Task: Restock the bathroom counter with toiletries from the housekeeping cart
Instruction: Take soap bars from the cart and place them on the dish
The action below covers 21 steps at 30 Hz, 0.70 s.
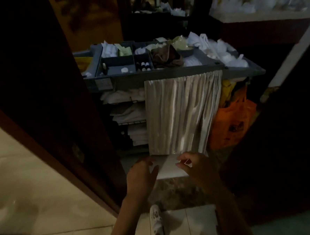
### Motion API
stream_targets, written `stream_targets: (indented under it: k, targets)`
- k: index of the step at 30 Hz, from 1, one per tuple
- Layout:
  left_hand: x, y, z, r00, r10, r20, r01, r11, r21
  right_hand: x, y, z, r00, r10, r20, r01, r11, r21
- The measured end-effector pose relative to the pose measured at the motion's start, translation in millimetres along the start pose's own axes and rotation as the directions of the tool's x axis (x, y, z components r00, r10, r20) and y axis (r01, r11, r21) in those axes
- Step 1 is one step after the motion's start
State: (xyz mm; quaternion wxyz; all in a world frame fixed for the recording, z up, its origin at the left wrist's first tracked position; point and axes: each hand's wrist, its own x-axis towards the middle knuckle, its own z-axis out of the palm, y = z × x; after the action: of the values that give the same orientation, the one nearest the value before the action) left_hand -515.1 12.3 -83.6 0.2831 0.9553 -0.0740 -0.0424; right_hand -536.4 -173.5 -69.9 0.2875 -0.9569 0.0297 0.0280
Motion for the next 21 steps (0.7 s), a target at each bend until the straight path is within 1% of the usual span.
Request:
stream_targets:
  k: [2,4,6,7,8,10,13,17,21]
  targets:
    - [49,2,-13,1.000,0.011,-0.025,-0.010,0.999,0.033,48,-14,-16,1.000,-0.011,0.015,0.011,1.000,0.018]
    - [95,4,-26,0.997,-0.001,-0.071,0.003,1.000,0.024,93,-25,-29,1.000,-0.001,0.017,0.000,0.998,0.055]
    - [132,3,-33,0.988,0.013,-0.154,-0.024,0.997,-0.074,131,-31,-37,0.999,-0.021,-0.027,0.022,0.999,0.040]
    - [148,2,-36,0.984,0.022,-0.175,-0.041,0.993,-0.110,145,-34,-39,0.999,-0.027,-0.048,0.028,0.999,0.035]
    - [162,2,-39,0.985,0.022,-0.168,-0.040,0.994,-0.105,159,-37,-40,0.998,-0.027,-0.055,0.029,0.999,0.040]
    - [187,-1,-44,0.994,0.003,-0.113,-0.012,0.997,-0.080,185,-39,-35,0.998,-0.047,-0.045,0.049,0.998,0.050]
    - [210,-14,-43,0.995,-0.003,-0.096,-0.008,0.994,-0.113,218,-41,-25,0.997,-0.079,0.004,0.079,0.995,0.057]
    - [241,-36,-50,0.982,-0.080,-0.172,0.065,0.994,-0.092,272,-56,-16,0.989,-0.124,0.078,0.118,0.989,0.085]
    - [276,-52,-58,0.968,-0.145,-0.206,0.134,0.989,-0.068,338,-78,-9,0.967,-0.230,0.112,0.220,0.970,0.101]
